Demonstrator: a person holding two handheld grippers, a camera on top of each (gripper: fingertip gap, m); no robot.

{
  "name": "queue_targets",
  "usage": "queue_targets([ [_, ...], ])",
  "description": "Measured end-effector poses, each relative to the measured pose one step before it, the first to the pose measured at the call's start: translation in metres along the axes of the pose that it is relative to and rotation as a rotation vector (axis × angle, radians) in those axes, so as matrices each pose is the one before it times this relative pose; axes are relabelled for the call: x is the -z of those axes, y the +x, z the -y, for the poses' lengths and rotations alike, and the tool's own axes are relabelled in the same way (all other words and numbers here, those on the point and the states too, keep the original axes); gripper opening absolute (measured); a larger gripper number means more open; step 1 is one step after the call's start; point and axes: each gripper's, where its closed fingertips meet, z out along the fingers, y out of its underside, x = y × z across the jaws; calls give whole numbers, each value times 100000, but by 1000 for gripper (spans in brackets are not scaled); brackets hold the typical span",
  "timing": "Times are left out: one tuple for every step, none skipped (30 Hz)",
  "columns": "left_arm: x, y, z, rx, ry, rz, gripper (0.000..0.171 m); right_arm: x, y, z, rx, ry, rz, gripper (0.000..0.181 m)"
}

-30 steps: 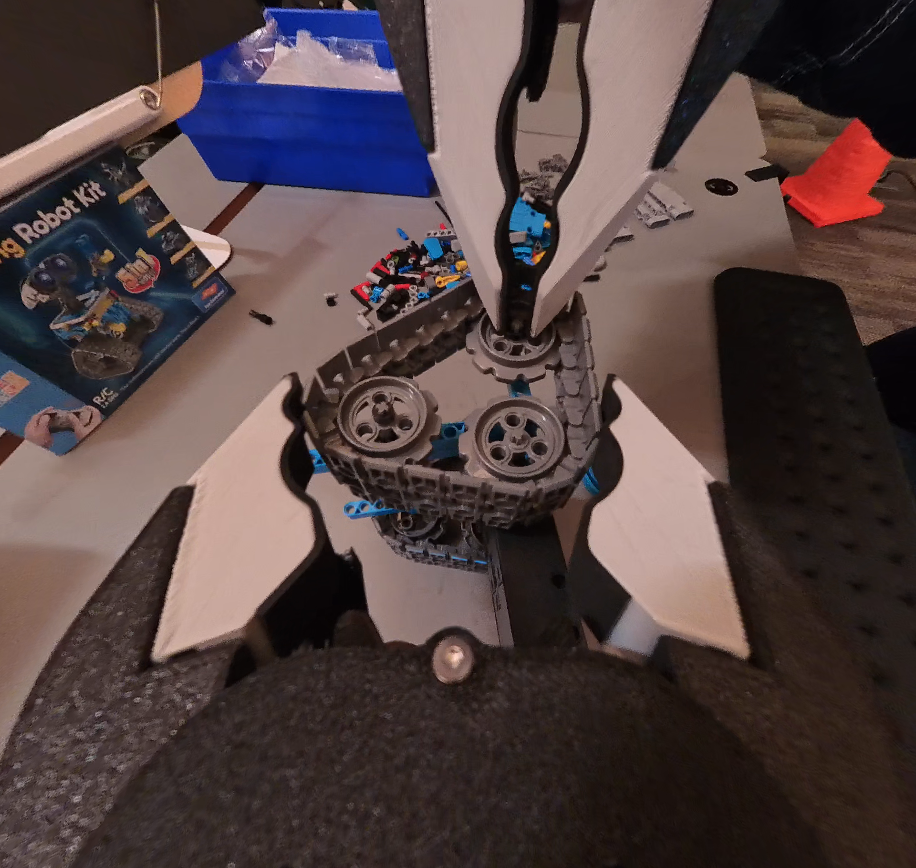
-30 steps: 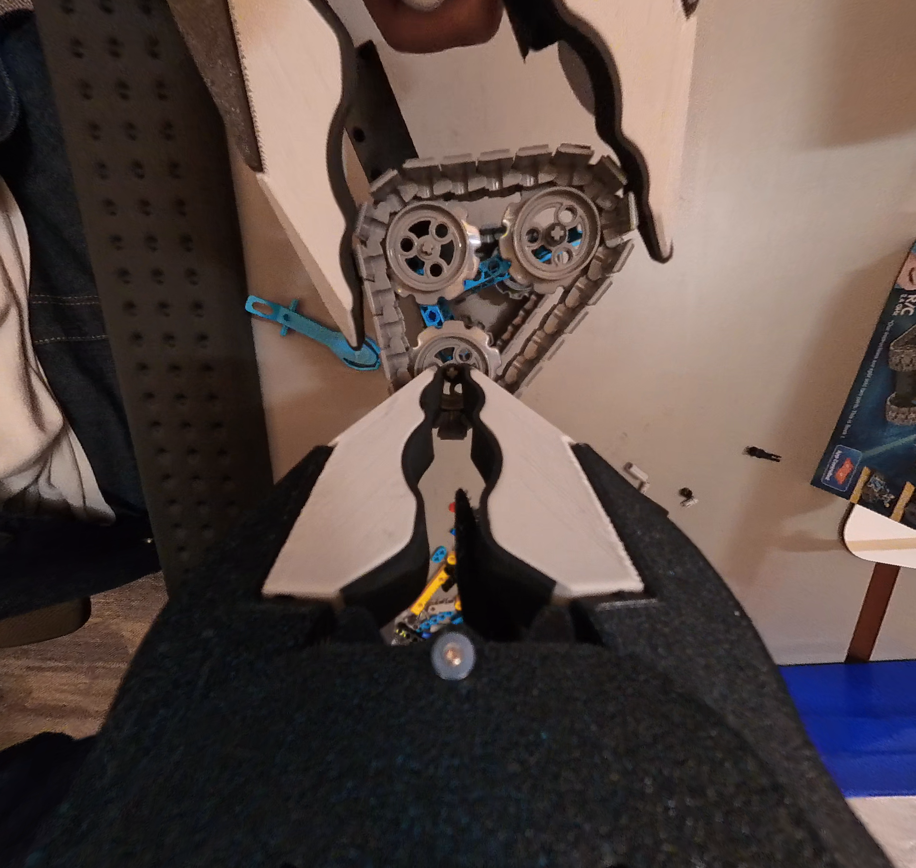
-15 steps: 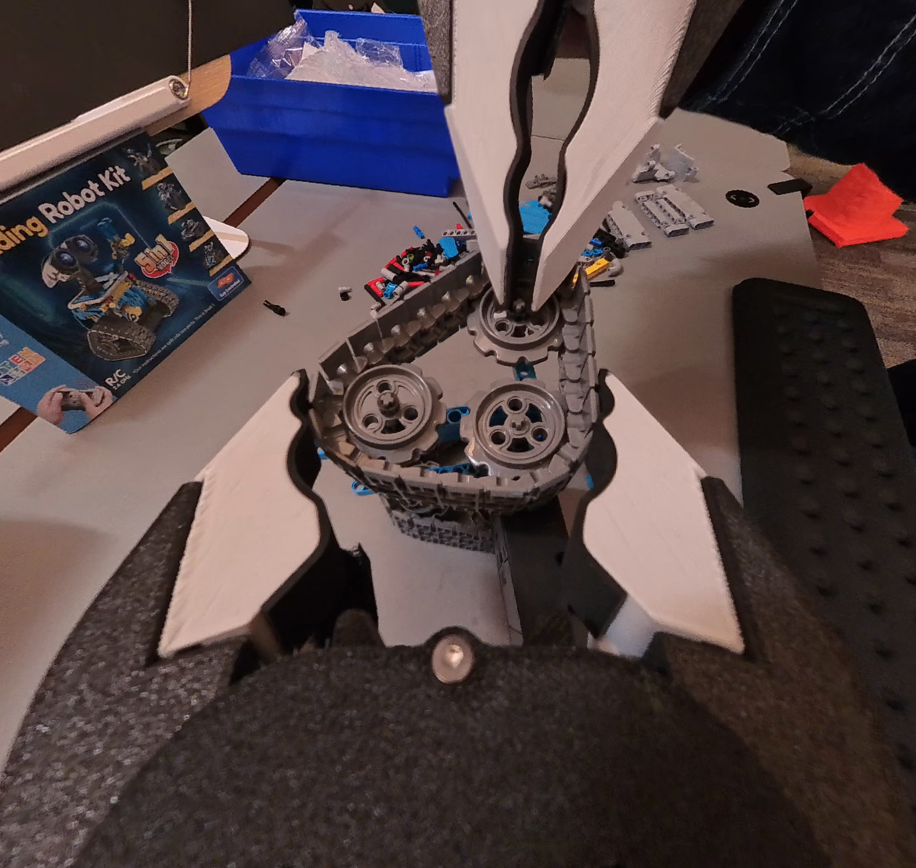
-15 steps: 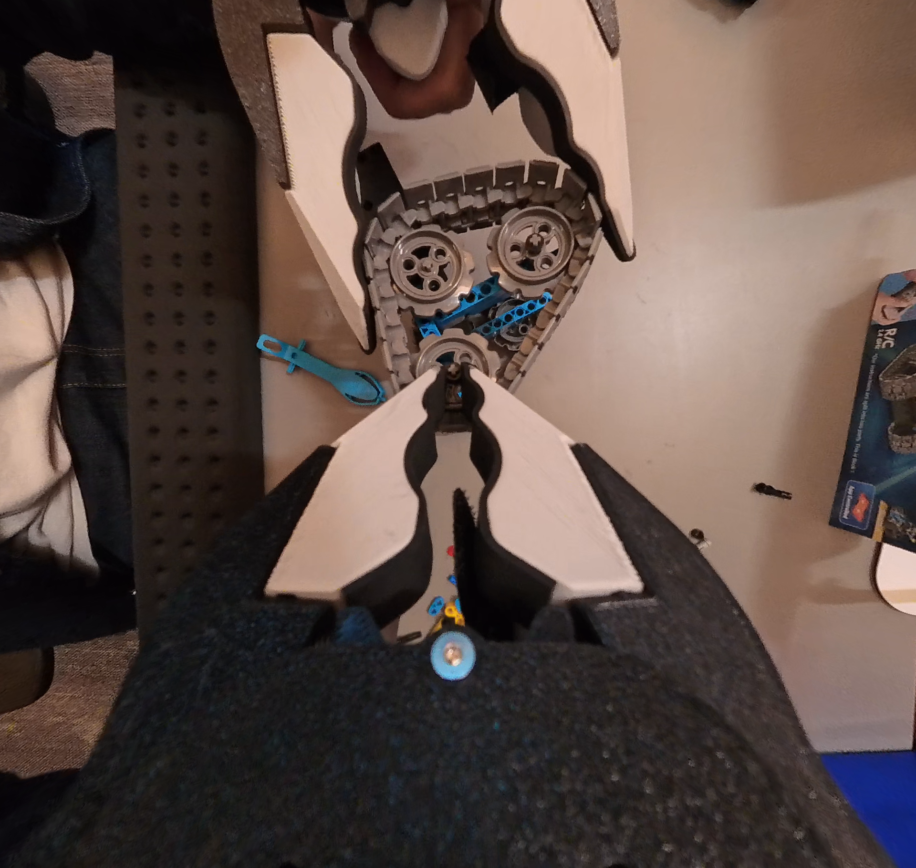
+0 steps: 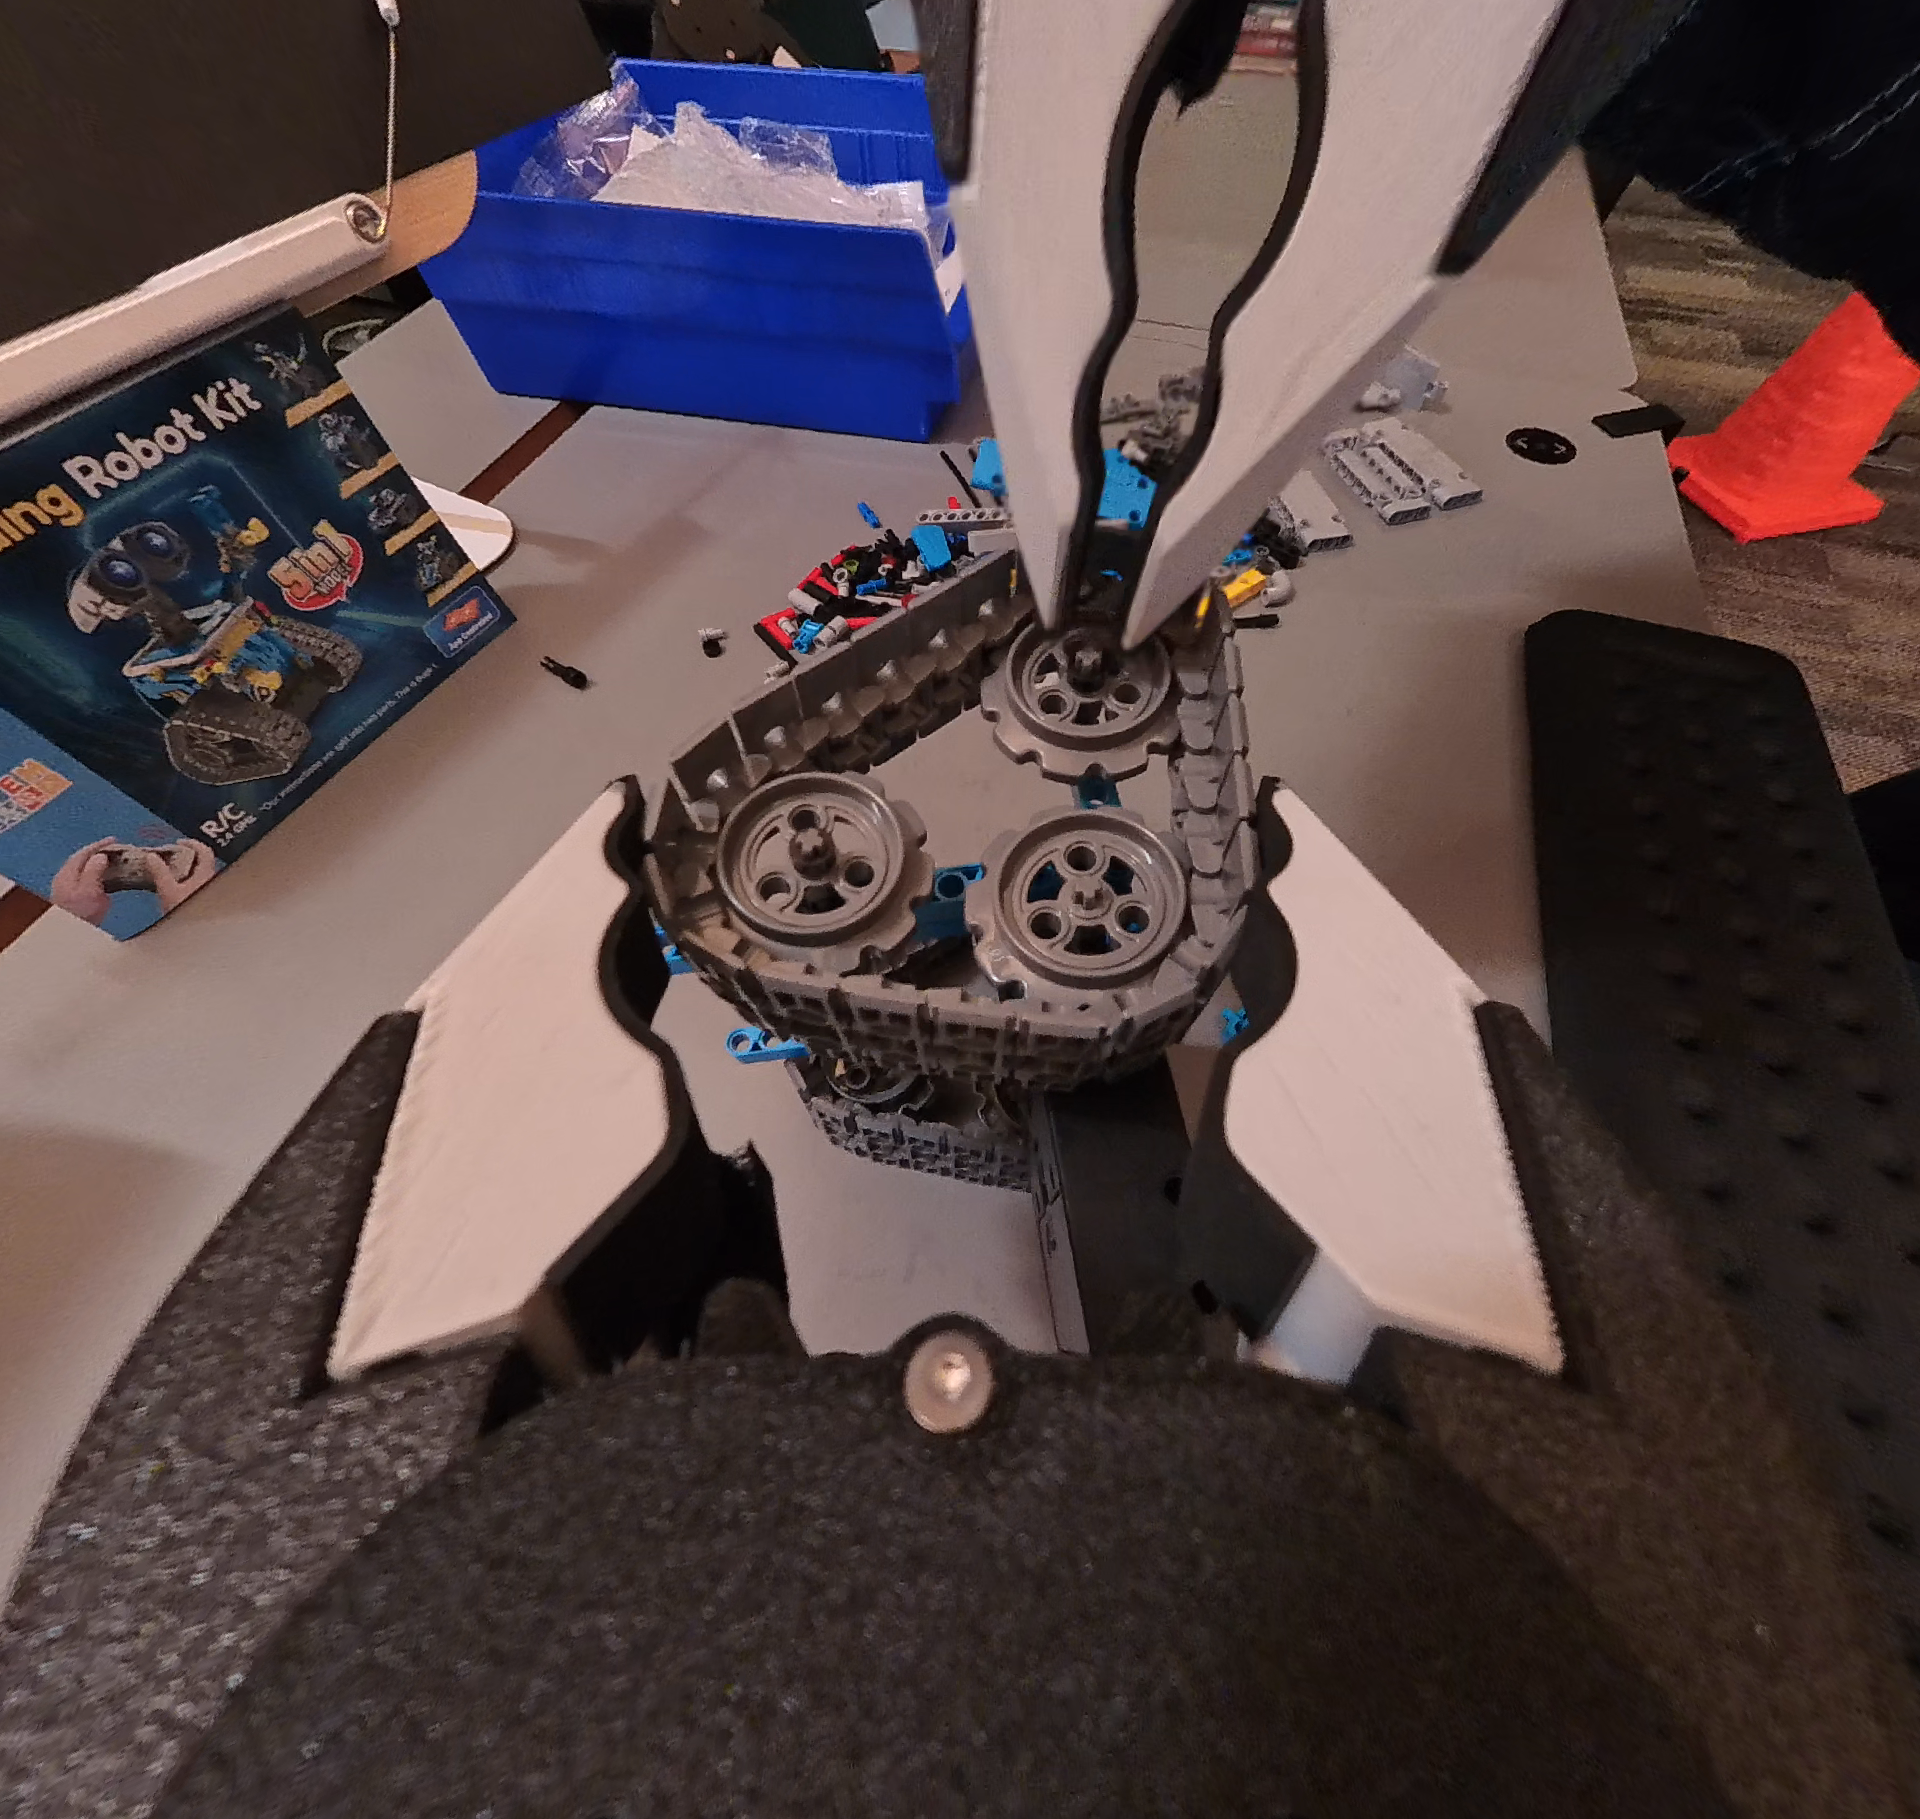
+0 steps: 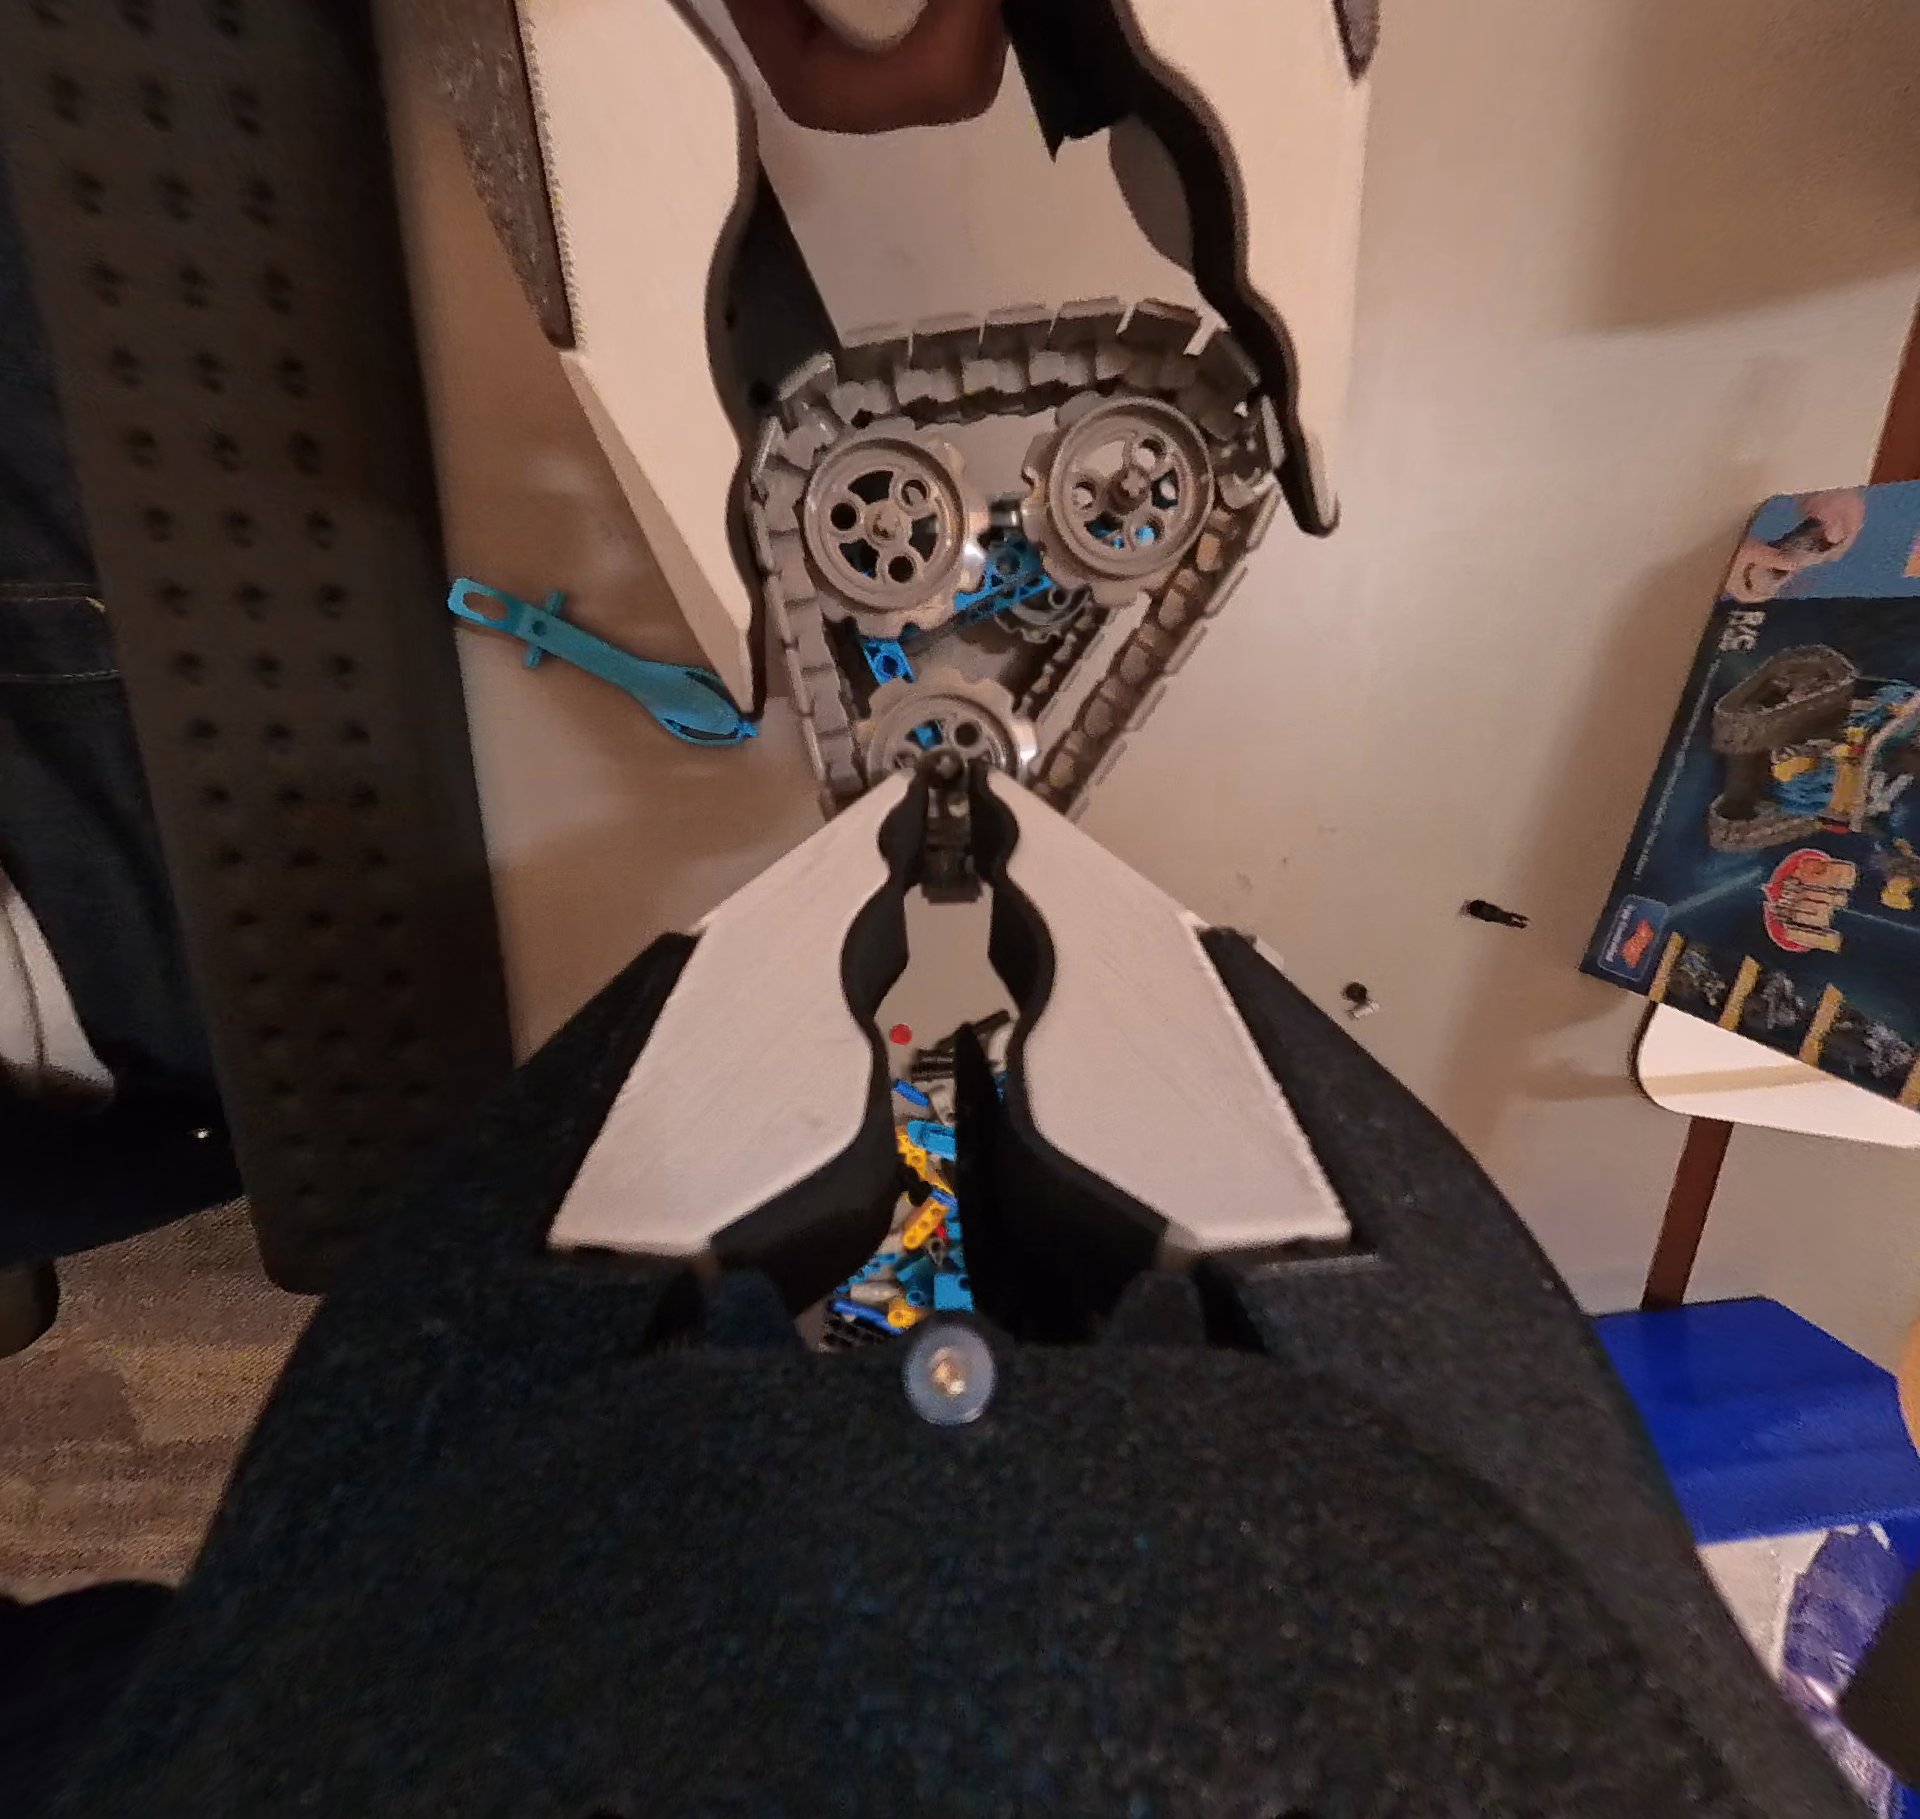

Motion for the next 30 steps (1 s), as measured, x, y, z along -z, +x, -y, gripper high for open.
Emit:
queue_targets([
  [-14, 11, 14, -65, 172, -13, 112, -281, -125, 15, -776, -740, 1757, 5],
  [-20, 34, 18, -46, 286, 33, 112, -292, -31, -119, -1414, -1360, 1510, 7],
  [-47, 27, 45, -30, 418, 168, 113, -94, -29, 36, -1766, -130, 1689, 6],
  [-54, 9, 53, 120, 472, 270, 113, -103, 11, -101, -1868, -672, 1451, 6],
  [-82, 8, 65, 182, 476, 249, 113, -45, 29, -92, -1976, -715, 1227, 6],
  [-81, 21, 54, 105, 480, 65, 113, -6, -63, -121, -459, -557, 881, 6],
  [-65, 17, 49, -96, 296, 49, 113, 28, -16, -91, 1496, 40, -201, 5],
  [-7, -26, -22, 52, -226, 94, 112, 28, 2, 11, 669, 628, -111, 5],
  [29, -20, -70, 86, -619, 9, 112, 95, 10, 88, 488, 1319, 321, 4],
  [14, -40, -70, 130, -382, 152, 111, 100, 64, 71, 729, 1942, 299, 4],
  [19, -42, -58, 267, 39, 211, 111, 85, 58, 85, -93, 2572, 915, 4],
  [38, -51, -60, 67, -4, 156, 111, 94, 68, 135, -706, 3472, 1315, 4],
  [14, -11, -46, -140, -163, 143, 111, 39, -30, 48, -1880, 3073, 2348, 4],
  [-12, -2, -3, -103, -169, 163, 111, 4, 36, 25, -862, 2674, 1359, 4],
  [-21, -26, 2, 97, -162, 140, 111, 63, 51, 9, -667, 2383, 809, 4],
  [-39, -2, -4, 156, 10, -60, 111, 52, -5, -9, -1072, 1876, 1128, 4],
  [-48, -24, -1, 237, 105, -24, 111, 59, 100, -1, -240, 1305, 25, 3],
  [-35, -53, -6, 185, 9, 2, 111, 79, 64, 46, 58, 1169, -221, 3],
  [-28, -4, 3, 93, -77, -181, 111, 31, -17, -5, -442, 633, 415, 3],
  [-26, -24, -8, 138, -177, 48, 111, 13, 102, -1, 452, 427, -640, 3],
  [-25, -18, -10, -14, -187, 186, 111, 10, 33, -18, -2, 199, -332, 3],
  [-20, -3, -3, -103, -103, 175, 111, 22, 12, -9, 613, 36, -640, 3],
  [-32, -12, -1, 80, -34, 233, 111, 12, 65, -24, 654, -334, -1346, 3],
  [-60, 13, 20, 91, 51, 197, 111, -6, 32, -129, 216, -1524, -1445, 4],
  [-101, 25, 48, -121, 44, 294, 111, 22, 82, -168, 1476, -3022, -2865, 4],
  [-126, 48, 71, -375, -138, 355, 111, 15, 30, -253, 2344, -4900, -3906, 4],
  [-123, 112, 91, -932, -255, 371, 111, 7, -96, -278, 2054, -6232, -3187, 5],
  [-111, 112, 94, -1156, -217, 493, 111, -15, -111, -266, 833, -6204, -1582, 5],
  [-89, 38, 67, -252, 30, 391, 111, -48, 26, -203, -438, -5069, -935, 5],
  [-46, -19, 32, 713, 328, 3, 111, -73, 29, -82, -1325, -3169, 35, 6],
])
